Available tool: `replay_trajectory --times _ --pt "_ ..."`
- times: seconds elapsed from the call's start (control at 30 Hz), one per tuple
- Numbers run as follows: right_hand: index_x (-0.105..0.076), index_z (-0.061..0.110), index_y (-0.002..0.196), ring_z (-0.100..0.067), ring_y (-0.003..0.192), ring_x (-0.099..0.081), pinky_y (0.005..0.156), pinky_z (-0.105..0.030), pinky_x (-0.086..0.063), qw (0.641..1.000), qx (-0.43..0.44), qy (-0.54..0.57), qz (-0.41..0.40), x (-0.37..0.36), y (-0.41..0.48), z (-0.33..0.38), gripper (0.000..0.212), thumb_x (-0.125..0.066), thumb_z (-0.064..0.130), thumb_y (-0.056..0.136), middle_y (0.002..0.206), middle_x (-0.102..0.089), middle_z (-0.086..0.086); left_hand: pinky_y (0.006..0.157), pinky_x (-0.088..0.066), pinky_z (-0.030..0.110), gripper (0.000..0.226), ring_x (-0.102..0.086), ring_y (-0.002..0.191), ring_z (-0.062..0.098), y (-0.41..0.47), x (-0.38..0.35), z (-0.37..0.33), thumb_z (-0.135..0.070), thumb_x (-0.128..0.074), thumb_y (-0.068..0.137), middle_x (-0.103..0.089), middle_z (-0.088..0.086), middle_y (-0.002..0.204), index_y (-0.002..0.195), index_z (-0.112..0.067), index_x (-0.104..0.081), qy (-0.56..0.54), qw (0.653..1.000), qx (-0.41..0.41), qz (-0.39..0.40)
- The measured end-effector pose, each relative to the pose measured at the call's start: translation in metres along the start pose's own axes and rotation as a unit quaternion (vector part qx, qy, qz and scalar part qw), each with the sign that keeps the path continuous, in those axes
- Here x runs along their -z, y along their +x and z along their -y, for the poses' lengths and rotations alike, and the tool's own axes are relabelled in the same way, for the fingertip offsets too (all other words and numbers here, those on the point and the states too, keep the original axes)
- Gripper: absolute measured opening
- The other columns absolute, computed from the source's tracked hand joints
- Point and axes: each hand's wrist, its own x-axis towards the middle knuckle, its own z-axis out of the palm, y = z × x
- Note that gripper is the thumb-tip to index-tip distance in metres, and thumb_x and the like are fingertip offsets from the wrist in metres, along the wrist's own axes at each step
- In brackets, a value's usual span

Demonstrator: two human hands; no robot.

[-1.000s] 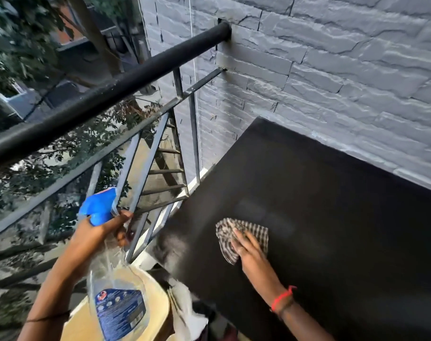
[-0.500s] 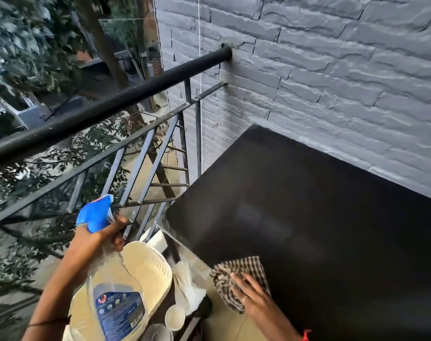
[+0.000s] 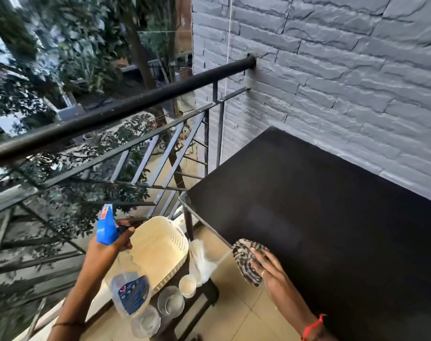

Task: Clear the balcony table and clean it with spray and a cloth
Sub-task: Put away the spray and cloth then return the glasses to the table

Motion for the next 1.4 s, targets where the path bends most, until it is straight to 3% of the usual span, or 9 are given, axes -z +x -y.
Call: replay_trajectory --times 0.1,0.2,0.43,0.57,0.73,0.97,1.2,1.33,1.4 --pt "-0.059 0.012 0.122 -0.018 0.134 -0.032 0.107 -0.027 -0.035 0.999 0.02 0.046 0.014 -0.011 0.035 0.042 0.073 -0.067 -0.021 0.058 0.145 -0.039 0.007 0.047 -0.047 0.011 0.005 -0.059 0.052 0.012 0.0 0.01 0.014 -0.007 -0.065 0.088 -0.061 0.016 0.075 0.088 -0.006 -0.06 0.003 0.999 0.003 -0.046" --pt "-0.065 0.014 0.117 -0.02 0.131 -0.043 0.105 -0.029 -0.035 0.997 0.033 0.045 0.053 -0.028 0.068 0.081 0.063 -0.071 -0.013 0.06 0.142 -0.046 0.004 0.062 -0.052 0.028 0.01 -0.062 0.061 0.021 0.004 0.017 0.028 -0.008 -0.066 0.087 -0.063 0.009 0.069 0.083 -0.015 -0.06 0.001 0.996 0.0 -0.089" --pt "-0.063 0.006 0.114 -0.029 0.132 -0.04 0.102 -0.038 -0.044 0.989 0.107 0.069 0.076 -0.096 0.138 0.144 0.054 -0.024 -0.005 0.078 0.143 -0.045 -0.007 0.07 -0.05 0.04 0.03 -0.06 0.062 0.019 0.027 0.033 0.077 -0.027 -0.073 0.082 -0.064 0.017 0.075 0.105 -0.013 -0.06 -0.016 0.987 0.01 -0.161" --pt "-0.063 0.005 0.111 -0.033 0.132 -0.038 0.103 -0.044 -0.042 0.984 0.102 0.093 0.116 -0.137 0.17 0.156 0.054 -0.037 -0.019 0.07 0.146 -0.04 -0.006 0.063 -0.046 0.026 0.022 -0.055 0.063 0.024 0.042 0.029 0.106 -0.019 -0.069 0.086 -0.057 0.012 0.068 0.097 -0.01 -0.053 -0.003 0.983 -0.004 -0.182" --pt "-0.063 0.002 0.107 -0.036 0.132 -0.037 0.1 -0.043 -0.045 0.983 0.095 0.087 0.127 -0.185 0.203 0.159 0.053 -0.018 -0.003 0.08 0.147 -0.039 -0.005 0.052 -0.038 0.012 0.021 -0.049 0.054 0.004 0.067 0.021 0.146 -0.017 -0.068 0.087 -0.05 0.001 0.063 0.089 -0.007 -0.049 -0.001 0.983 -0.001 -0.183" --pt "-0.059 0.008 0.105 -0.029 0.139 -0.024 0.103 -0.04 -0.041 0.973 0.092 0.049 0.207 -0.275 0.227 0.144 0.028 -0.037 -0.002 0.09 0.156 -0.017 0.008 0.06 -0.043 0.025 0.017 -0.05 0.061 0.01 0.095 0.004 0.207 -0.022 -0.065 0.089 -0.055 0.006 0.07 0.095 -0.016 -0.051 -0.012 0.986 0.016 -0.167" --pt "-0.067 0.005 0.086 -0.038 0.118 -0.05 0.084 -0.042 -0.054 0.974 0.065 -0.011 0.215 -0.327 0.228 0.137 0.017 -0.063 -0.006 0.074 0.137 -0.049 -0.015 0.067 -0.047 0.037 0.034 -0.054 0.067 0.016 0.106 -0.006 0.26 -0.041 -0.063 0.084 -0.057 -0.001 0.074 0.097 -0.012 -0.054 -0.015 0.983 0.03 -0.182" --pt "-0.067 0.01 0.057 -0.032 0.093 -0.064 0.057 -0.031 -0.056 0.971 0.056 -0.041 0.227 -0.339 0.224 0.136 0.024 -0.084 -0.002 0.044 0.117 -0.064 -0.011 0.07 -0.051 0.046 0.037 -0.059 0.077 0.027 0.108 -0.008 0.27 -0.049 -0.062 0.083 -0.06 0.003 0.083 0.101 -0.018 -0.053 0.0 0.984 0.012 -0.179" --pt "-0.067 0.01 0.059 -0.032 0.093 -0.064 0.058 -0.031 -0.056 0.972 0.053 -0.035 0.228 -0.348 0.221 0.138 0.024 -0.084 -0.002 0.046 0.12 -0.063 -0.012 0.073 -0.053 0.044 0.038 -0.061 0.082 0.027 0.107 -0.008 0.273 -0.049 -0.063 0.083 -0.062 0.004 0.087 0.106 -0.019 -0.053 -0.009 0.985 0.013 -0.171"
